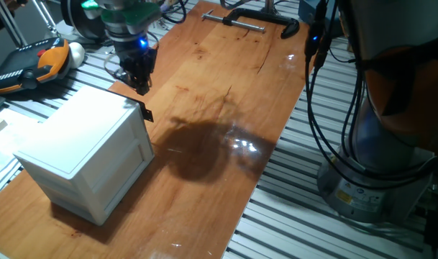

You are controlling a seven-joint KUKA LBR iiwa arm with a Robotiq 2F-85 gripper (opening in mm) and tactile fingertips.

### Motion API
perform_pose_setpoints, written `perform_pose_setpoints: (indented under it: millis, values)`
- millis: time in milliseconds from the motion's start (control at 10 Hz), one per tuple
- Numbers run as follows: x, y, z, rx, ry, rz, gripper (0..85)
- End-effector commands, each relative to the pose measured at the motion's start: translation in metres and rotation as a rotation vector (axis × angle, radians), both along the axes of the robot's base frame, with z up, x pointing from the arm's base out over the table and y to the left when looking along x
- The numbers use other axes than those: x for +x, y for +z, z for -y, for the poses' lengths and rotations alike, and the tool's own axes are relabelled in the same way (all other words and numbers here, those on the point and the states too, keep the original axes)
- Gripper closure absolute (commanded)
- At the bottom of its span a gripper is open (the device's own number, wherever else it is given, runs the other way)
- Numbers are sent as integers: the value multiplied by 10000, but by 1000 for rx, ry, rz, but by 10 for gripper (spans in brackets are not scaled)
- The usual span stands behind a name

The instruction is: Grasp the handle and open the drawer

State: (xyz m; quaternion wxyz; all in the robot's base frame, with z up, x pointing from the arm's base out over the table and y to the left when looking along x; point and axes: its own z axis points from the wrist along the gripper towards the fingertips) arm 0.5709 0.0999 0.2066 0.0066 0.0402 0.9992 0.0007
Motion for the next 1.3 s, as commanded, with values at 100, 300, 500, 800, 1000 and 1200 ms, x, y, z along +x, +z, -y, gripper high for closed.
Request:
perform_pose_setpoints:
  millis: [100, 300, 500, 800, 1000, 1200]
  values:
    - [33, -18, -50, -15, 13, -1, 843]
    - [73, -53, -61, -4, 23, 2, 820]
    - [105, -79, -80, 13, 9, 7, 730]
    - [147, -116, -104, 38, -8, 24, 637]
    - [162, -129, -113, 46, -9, 28, 640]
    - [193, -161, -124, 52, -6, 36, 643]
